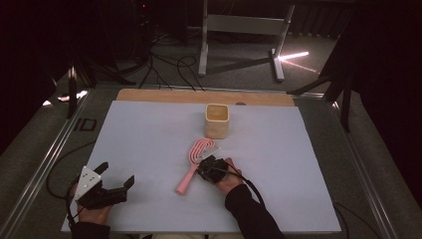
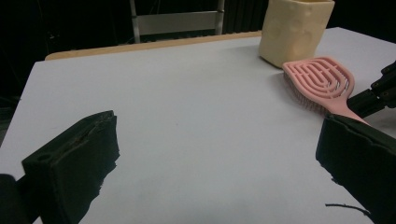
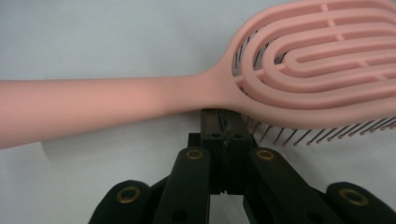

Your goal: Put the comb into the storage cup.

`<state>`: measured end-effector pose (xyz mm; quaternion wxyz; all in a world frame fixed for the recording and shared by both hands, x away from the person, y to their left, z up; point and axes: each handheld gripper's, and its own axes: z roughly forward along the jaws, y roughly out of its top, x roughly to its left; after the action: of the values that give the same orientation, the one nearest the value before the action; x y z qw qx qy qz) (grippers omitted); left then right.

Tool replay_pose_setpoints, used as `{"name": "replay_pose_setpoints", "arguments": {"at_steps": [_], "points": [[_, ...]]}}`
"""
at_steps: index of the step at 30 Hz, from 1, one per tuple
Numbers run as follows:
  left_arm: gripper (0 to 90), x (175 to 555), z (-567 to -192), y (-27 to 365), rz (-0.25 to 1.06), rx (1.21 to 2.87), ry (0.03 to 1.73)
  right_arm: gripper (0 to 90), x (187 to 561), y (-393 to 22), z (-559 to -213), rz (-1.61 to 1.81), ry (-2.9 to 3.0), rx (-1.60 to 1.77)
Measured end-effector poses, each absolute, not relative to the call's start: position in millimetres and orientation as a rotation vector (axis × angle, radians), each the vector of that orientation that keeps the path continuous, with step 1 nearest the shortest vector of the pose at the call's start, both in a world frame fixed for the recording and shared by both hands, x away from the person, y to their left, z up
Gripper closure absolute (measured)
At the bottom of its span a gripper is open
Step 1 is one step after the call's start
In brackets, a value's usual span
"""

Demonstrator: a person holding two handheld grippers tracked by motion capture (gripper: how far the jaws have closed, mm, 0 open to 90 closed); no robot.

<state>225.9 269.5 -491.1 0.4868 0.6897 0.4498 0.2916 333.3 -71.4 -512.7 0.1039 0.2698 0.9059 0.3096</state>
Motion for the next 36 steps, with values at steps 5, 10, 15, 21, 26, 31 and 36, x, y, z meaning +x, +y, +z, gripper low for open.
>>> {"name": "replay_pose_setpoints", "arguments": {"at_steps": [5, 10, 15, 21, 26, 31, 36], "points": [[0.0, 226.0, -491.2, 269.7, 0.709, 1.678, 1.094, 90.0, 336.2, -67.1, -513.2, 0.929, 2.669, 0.813], [0.0, 226.2, -491.4, 269.2, 0.708, 1.679, 1.092, 90.0, 336.0, -60.6, -513.5, 0.936, 2.677, 0.787], [0.0, 225.9, -491.3, 269.7, 0.709, 1.678, 1.093, 90.0, 334.7, -53.0, -514.1, 0.949, 2.684, 0.770], [0.0, 225.7, -491.3, 269.9, 0.708, 1.676, 1.095, 89.9, 334.2, -54.3, -513.8, 0.947, 2.686, 0.769], [0.0, 225.9, -491.7, 269.6, 0.708, 1.676, 1.095, 85.6, 332.8, -55.8, -512.8, 0.952, 2.689, 0.766], [0.0, 226.0, -492.0, 269.9, 0.708, 1.676, 1.097, 80.6, 327.3, -60.9, -504.5, 1.024, 2.675, 0.772], [0.0, 226.0, -492.2, 269.3, 0.708, 1.681, 1.095, 71.4, 323.4, -69.3, -488.7, 1.096, 2.624, 0.751]]}}
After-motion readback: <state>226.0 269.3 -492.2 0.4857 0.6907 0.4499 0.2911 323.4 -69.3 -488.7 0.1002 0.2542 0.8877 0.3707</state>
